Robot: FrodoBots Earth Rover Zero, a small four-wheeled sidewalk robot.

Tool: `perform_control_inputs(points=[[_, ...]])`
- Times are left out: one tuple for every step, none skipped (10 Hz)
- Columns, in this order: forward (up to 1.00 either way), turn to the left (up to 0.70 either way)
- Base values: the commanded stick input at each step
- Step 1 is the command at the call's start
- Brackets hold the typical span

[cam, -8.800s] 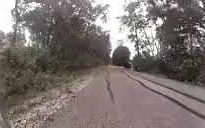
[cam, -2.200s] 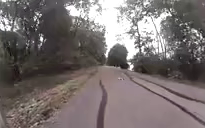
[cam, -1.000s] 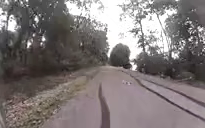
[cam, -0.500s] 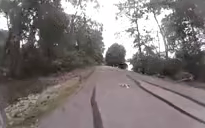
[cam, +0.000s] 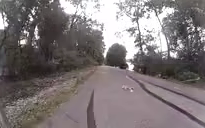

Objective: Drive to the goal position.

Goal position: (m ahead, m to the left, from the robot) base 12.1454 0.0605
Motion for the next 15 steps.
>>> perform_control_inputs(points=[[0.70, 0.00], [0.70, 0.00], [0.70, 0.00], [0.70, 0.00], [0.70, 0.00], [0.70, 0.00], [0.70, 0.00], [0.70, 0.00], [0.70, 0.00], [0.70, 0.00], [0.70, 0.00], [0.70, 0.00], [0.70, 0.00], [0.70, 0.00], [0.70, 0.00]])
